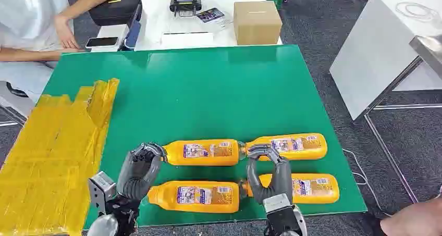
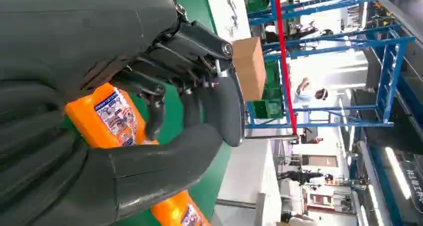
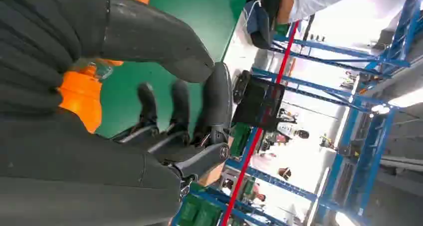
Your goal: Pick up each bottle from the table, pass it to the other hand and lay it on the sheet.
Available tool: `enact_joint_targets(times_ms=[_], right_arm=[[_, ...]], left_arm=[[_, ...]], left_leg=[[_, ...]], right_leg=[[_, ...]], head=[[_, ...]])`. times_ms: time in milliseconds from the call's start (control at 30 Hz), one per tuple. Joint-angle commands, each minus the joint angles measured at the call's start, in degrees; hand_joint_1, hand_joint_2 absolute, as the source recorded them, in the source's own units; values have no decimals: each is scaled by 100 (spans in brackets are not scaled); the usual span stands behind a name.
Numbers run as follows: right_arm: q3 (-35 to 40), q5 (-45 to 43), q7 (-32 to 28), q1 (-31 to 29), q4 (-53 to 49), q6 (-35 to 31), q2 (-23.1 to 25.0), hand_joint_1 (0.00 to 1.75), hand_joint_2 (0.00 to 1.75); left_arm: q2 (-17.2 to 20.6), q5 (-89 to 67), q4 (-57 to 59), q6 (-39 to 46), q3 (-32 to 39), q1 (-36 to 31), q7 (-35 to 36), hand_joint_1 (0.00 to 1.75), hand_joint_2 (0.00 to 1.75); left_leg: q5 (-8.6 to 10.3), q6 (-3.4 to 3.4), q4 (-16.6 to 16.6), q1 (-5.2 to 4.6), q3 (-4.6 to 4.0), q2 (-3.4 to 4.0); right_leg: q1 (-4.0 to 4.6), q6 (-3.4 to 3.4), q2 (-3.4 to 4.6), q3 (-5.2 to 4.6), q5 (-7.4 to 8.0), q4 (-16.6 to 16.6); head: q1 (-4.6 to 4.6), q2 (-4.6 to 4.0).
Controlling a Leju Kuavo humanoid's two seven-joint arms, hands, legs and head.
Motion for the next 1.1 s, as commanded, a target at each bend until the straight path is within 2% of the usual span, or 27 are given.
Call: enact_joint_targets(times_ms=[33, 67, 167, 333, 633, 667, 1100], right_arm=[[191, -1162, 184, -1712, 1385, 314, 524, 175, 175], [206, -1178, 188, -1671, 1327, 299, 481, 175, 175], [173, -1425, 397, -1692, 1304, 350, 437, 175, 175], [111, -1669, 541, -1934, 1494, 401, 428, 175, 175], [229, -1611, 667, -2196, 1642, 337, 404, 175, 175], [240, -1611, 668, -2232, 1677, 339, 398, 157, 175], [256, -1538, 698, -2257, 1716, 274, 384, 157, 175]], left_arm=[[132, -840, 784, 1414, 428, -1088, 608, 175, 175], [138, -827, 750, 1415, 423, -1065, 618, 175, 175], [192, -690, 832, 1456, 503, -1163, 778, 175, 175], [276, -451, 997, 1421, 686, -1387, 834, 175, 175], [303, -388, 1109, 1412, 737, -1503, 837, 175, 175], [310, -387, 1128, 1409, 743, -1517, 837, 164, 175], [307, -387, 1132, 1409, 747, -1523, 837, 164, 175]], left_leg=[[1, -3, -1, 7, 21, 32], [11, -4, -8, 7, 15, 29], [10, -8, -9, 12, 48, 3], [8, -7, -5, 12, 52, 13], [19, -10, -3, 8, 22, 6], [15, -9, -3, 9, 32, 11], [13, -9, -3, 8, 32, 6]], right_leg=[[9, -11, 27, 12, 10, -1], [9, -8, 20, -3, 19, -8], [12, -21, -12, 36, 12, -15], [14, -22, 2, 46, 8, -11], [9, -19, -1, 15, 16, -3], [11, -21, 2, 23, 14, -4], [10, -21, -3, 26, 9, -4]], head=[[7, 0], [-2, 0], [7, 0], [2, 0], [2, 0], [2, 0], [2, 0]])
